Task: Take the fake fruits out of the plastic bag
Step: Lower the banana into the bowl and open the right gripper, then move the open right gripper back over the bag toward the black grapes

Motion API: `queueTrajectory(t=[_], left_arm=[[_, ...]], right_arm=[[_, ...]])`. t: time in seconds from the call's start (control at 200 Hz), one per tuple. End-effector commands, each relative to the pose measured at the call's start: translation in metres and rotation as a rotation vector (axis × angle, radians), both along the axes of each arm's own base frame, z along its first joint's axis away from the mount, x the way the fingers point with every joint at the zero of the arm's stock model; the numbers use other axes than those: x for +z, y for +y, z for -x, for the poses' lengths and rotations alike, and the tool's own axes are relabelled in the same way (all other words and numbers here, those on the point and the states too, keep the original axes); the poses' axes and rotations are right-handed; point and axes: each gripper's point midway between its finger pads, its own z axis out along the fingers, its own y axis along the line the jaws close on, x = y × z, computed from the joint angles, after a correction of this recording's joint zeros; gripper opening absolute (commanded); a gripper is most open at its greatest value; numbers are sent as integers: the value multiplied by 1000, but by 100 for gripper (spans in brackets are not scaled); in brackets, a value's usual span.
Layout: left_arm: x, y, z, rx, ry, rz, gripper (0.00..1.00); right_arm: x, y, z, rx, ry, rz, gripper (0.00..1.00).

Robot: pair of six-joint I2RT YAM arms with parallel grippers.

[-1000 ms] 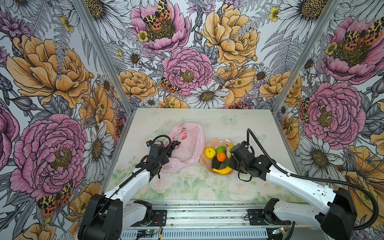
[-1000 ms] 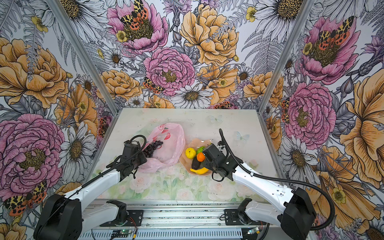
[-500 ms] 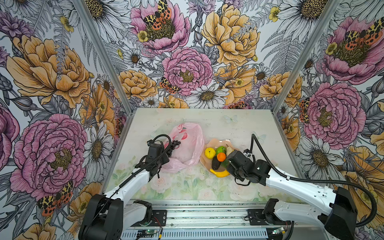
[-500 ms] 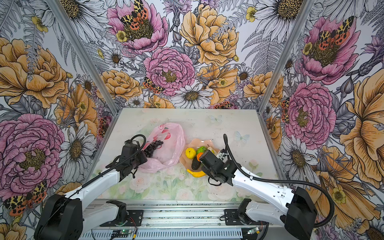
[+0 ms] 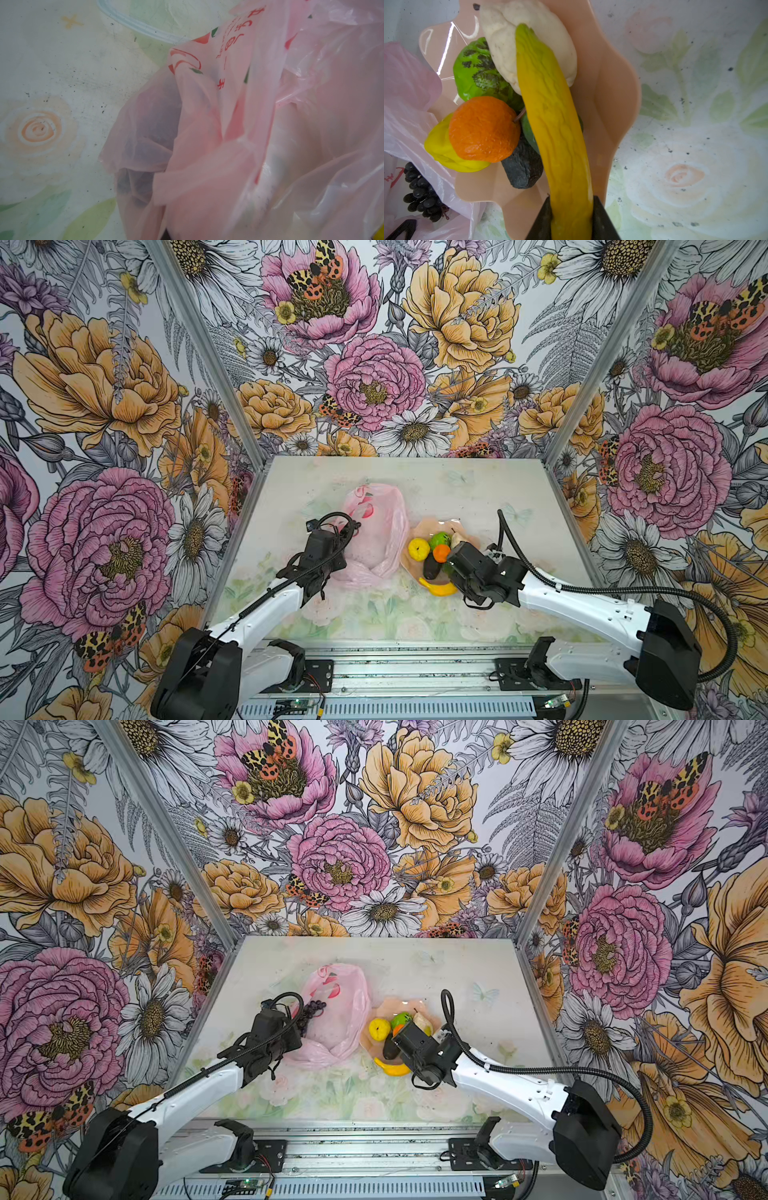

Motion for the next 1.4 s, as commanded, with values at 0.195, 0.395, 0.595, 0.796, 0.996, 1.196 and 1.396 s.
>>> queueTrajectory(t=[0.195,0.395,0.595,0.796,0.996,1.196,1.396], left_arm=[[13,-1,-7,-4,-57,-20,0],[14,-2,-7,-7,-61,-25,0],[15,-4,-6,-12,-62,-28,0],[14,-4,-7,-12,-62,-29,0],[15,-3,-8,-7,-64,-27,0],[13,1,-8,4,-58,-9,0],[9,6,-9,14,-48,59,0]], right_arm=[[1,-4,-13,-49,-8,21,31],[5,1,-20,-49,-17,24,32],[4,2,-22,-48,-16,31,42],[8,3,-24,-38,-25,30,47],[14,0,-22,-33,-47,22,49],[25,-5,-20,-16,-88,9,55],[34,-10,-21,18,-131,26,61]])
